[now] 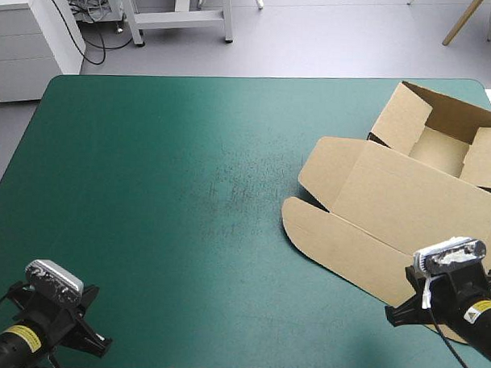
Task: Fold the box
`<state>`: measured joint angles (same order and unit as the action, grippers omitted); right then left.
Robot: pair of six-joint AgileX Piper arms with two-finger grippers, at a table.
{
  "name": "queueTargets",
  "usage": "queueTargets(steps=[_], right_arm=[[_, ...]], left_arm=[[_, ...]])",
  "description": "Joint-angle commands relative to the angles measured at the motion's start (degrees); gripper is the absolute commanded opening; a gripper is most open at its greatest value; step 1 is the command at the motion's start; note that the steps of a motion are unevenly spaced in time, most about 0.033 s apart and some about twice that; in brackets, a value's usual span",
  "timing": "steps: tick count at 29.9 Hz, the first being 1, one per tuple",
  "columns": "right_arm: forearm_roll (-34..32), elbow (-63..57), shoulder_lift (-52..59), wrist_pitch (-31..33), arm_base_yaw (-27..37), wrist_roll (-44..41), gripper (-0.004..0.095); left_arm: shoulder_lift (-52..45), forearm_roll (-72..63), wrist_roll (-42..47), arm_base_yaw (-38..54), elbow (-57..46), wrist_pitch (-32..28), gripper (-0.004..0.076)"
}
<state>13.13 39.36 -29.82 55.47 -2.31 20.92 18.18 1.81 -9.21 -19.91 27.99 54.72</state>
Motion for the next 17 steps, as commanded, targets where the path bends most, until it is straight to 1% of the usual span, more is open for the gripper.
queueTargets(steps=[1, 4, 7, 17], right_arm=[[1.06, -2.85, 3.51, -4.56, -0.06, 0.56, -0.0019], [1.19, -5.65, 6.86, -4.70, -0.06, 0.56, -0.0019], [1.46, -5.40, 8.94, -4.70, -0.06, 0.42, -0.0019], [1.46, -5.40, 9.47, -6.68, -0.06, 0.42, -0.0019]], left_arm=[[-1.57, -0.73, -0.04, -0.35, 0.10, -4.44, -0.0010], [-2.31, -0.62, -0.04, -0.35, -0.01, -4.56, -0.0010], [-2.33, -0.62, -0.04, -0.35, -0.01, -4.56, -0.0010], [-2.33, -0.62, -0.04, -0.35, -0.01, -4.56, -0.0010]])
